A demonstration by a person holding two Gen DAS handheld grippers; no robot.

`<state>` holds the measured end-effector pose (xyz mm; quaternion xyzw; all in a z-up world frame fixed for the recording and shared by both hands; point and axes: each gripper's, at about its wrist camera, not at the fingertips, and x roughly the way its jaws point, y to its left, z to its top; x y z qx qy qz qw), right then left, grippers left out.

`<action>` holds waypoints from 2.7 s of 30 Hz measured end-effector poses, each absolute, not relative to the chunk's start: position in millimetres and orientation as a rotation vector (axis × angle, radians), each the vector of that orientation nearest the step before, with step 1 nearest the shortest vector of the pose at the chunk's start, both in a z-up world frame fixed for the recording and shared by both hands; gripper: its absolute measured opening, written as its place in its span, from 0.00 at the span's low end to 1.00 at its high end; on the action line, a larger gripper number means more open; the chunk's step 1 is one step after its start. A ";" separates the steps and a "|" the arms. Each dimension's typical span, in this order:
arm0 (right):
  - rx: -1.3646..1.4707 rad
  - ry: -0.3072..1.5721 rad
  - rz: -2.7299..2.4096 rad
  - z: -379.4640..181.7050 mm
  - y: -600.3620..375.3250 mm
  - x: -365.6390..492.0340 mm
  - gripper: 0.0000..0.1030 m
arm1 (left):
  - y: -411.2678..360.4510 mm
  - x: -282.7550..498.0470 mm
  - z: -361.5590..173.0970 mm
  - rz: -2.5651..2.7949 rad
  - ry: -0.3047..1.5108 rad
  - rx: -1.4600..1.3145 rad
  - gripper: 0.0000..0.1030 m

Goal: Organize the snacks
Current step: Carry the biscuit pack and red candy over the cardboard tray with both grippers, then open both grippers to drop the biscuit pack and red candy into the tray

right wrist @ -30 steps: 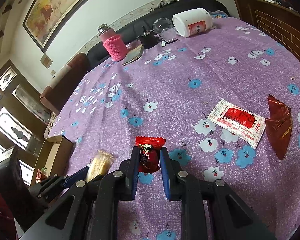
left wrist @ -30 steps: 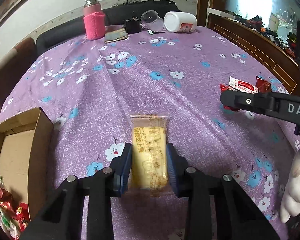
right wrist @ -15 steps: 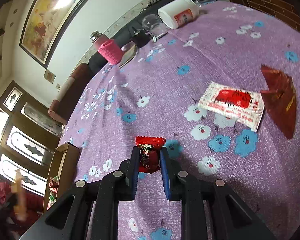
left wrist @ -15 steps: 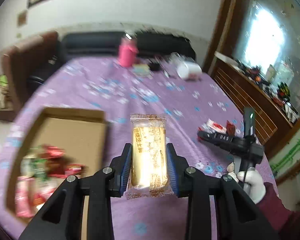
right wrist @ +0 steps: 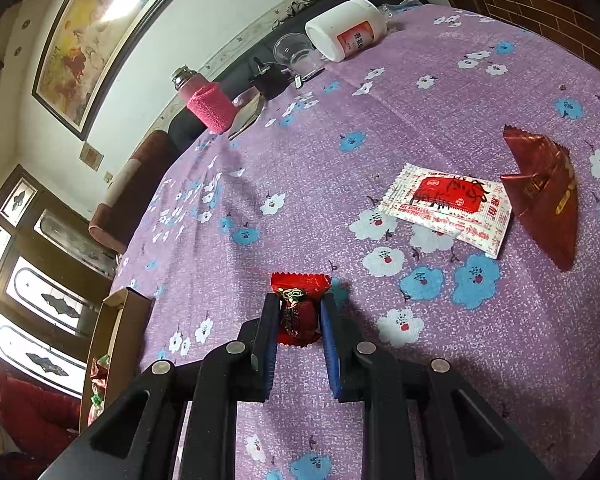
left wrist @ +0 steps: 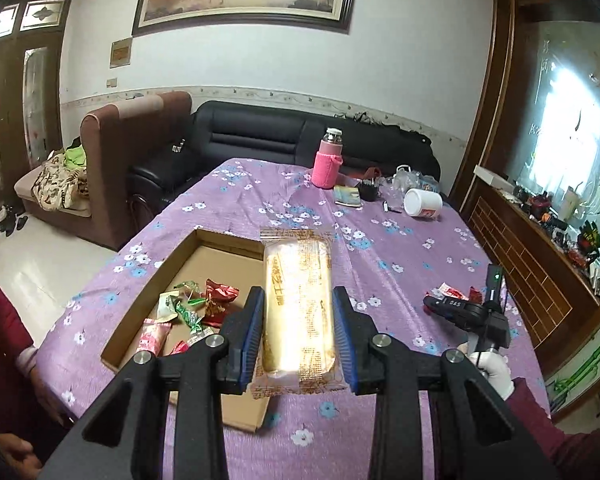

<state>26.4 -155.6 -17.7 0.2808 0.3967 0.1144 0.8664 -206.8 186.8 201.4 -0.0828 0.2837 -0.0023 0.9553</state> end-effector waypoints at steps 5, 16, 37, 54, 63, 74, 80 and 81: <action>0.598 0.829 0.228 -18.0 -159.4 23.0 0.21 | 184.8 -218.6 203.6 -0.017 0.571 -0.175 0.32; 0.637 0.806 0.190 -12.0 -172.6 19.2 0.21 | 155.0 -168.5 159.4 -0.237 0.667 -0.283 0.32; 0.379 0.720 0.309 71.6 -83.8 -5.0 0.21 | 263.6 -93.5 123.7 -0.188 0.670 -0.336 0.32; 0.163 0.964 0.688 60.2 144.8 44.8 0.22 | 324.3 7.4 69.2 -0.090 0.858 -0.411 0.32; 0.080 1.019 0.647 22.5 184.1 67.9 0.23 | 346.3 30.0 51.6 -0.041 0.888 -0.457 0.37; 0.116 0.952 0.639 42.0 155.0 49.7 0.33 | 340.5 1.6 73.4 -0.054 0.848 -0.480 0.54; 0.166 0.903 0.602 58.5 114.5 22.5 0.42 | 309.7 -35.5 94.0 -0.072 0.814 -0.480 0.72; 0.174 0.898 0.592 58.5 107.4 17.4 0.42 | 306.2 -40.2 96.2 -0.076 0.809 -0.487 0.74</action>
